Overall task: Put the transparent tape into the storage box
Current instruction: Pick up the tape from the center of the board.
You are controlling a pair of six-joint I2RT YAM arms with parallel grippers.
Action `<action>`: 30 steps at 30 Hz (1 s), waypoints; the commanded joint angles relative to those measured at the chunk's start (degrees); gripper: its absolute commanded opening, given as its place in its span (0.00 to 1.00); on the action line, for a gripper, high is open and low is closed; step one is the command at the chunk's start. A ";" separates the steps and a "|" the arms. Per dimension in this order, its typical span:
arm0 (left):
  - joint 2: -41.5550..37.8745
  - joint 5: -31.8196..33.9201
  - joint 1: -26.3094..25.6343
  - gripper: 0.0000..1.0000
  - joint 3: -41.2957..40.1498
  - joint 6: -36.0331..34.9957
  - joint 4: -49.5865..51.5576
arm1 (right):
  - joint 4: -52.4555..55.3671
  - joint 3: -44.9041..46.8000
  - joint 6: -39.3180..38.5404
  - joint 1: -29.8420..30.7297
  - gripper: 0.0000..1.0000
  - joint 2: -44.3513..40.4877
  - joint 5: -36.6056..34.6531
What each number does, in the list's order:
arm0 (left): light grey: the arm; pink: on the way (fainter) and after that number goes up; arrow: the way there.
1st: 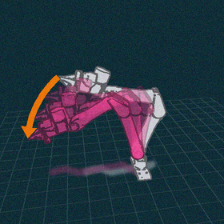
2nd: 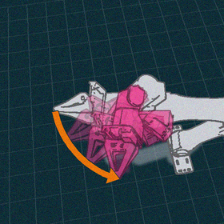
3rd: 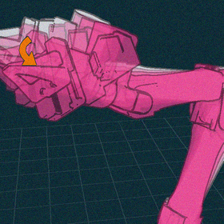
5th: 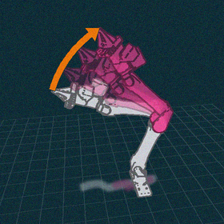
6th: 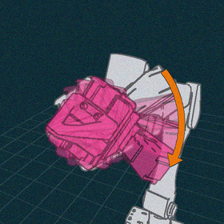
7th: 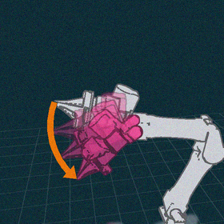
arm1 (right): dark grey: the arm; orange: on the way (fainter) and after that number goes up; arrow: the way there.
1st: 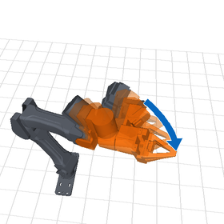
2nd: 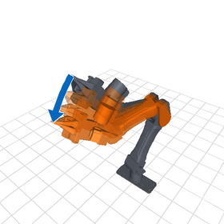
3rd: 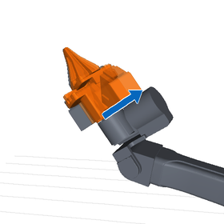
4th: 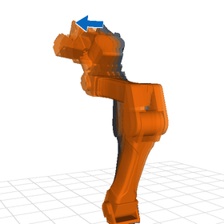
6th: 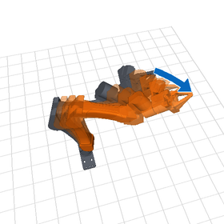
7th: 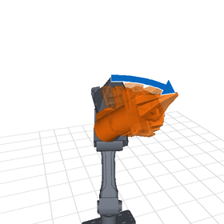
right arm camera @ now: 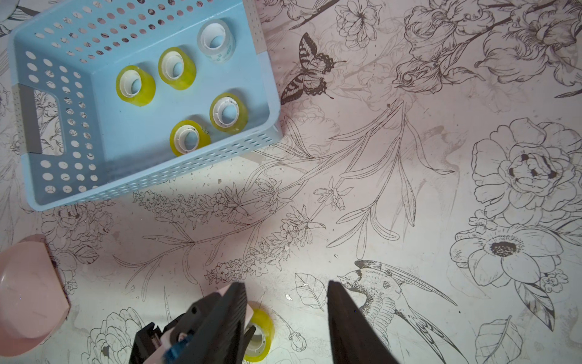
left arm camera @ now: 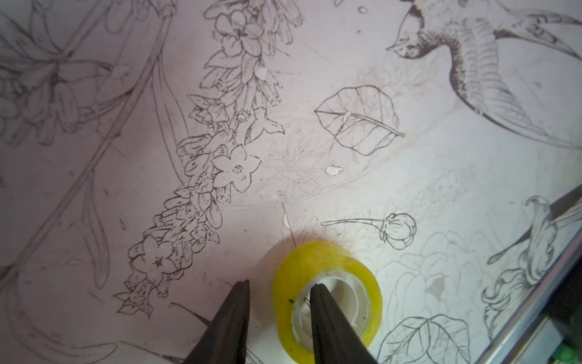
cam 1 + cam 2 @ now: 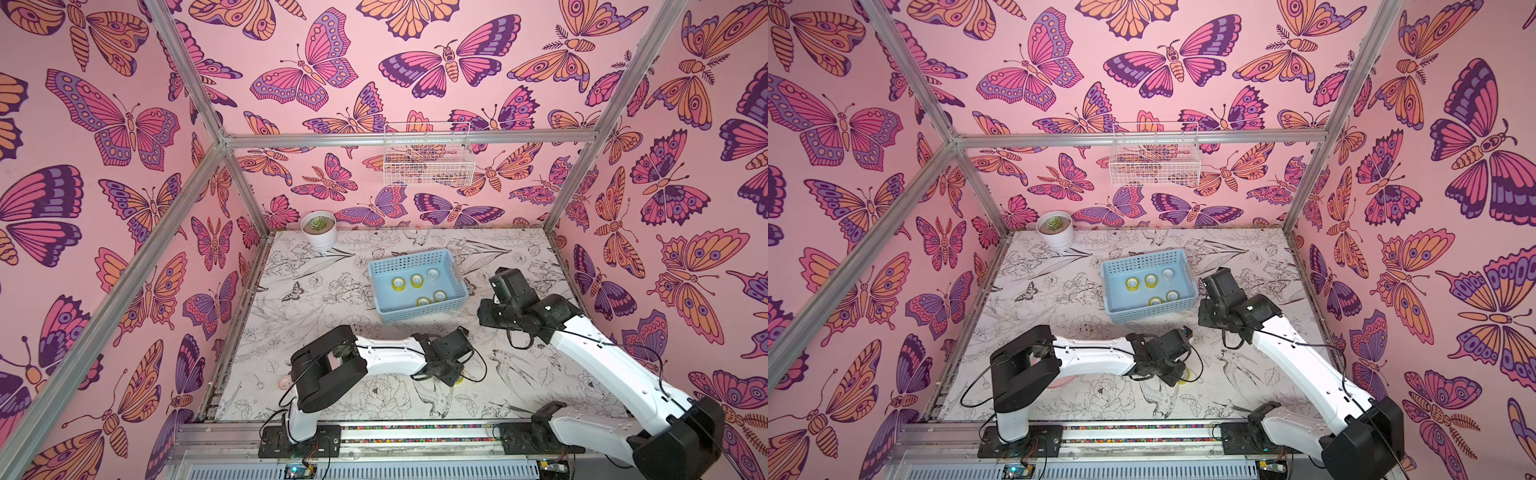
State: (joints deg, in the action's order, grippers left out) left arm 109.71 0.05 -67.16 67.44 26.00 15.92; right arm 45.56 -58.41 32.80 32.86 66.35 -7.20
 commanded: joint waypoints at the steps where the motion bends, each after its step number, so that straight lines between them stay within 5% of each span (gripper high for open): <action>1: 1.49 -0.14 -0.08 0.26 0.59 0.10 0.18 | 1.55 0.49 0.16 -0.25 0.47 -0.69 -0.02; 10: -0.29 0.37 -0.08 0.08 0.32 0.20 0.67 | 1.23 0.67 -0.02 -0.25 0.47 -0.51 0.17; 24: -9.87 6.05 0.49 0.06 6.55 0.11 12.15 | 1.46 -0.73 -1.32 -0.27 0.49 -0.43 -0.08; 30: -17.61 9.35 3.59 0.13 7.38 2.18 15.59 | 1.11 -1.00 -2.08 -0.22 0.59 0.10 0.03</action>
State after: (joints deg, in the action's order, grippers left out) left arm 95.50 6.07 -65.39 74.22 26.76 27.51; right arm 45.69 -58.30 31.59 32.86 66.37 -7.20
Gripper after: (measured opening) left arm 0.165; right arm 0.589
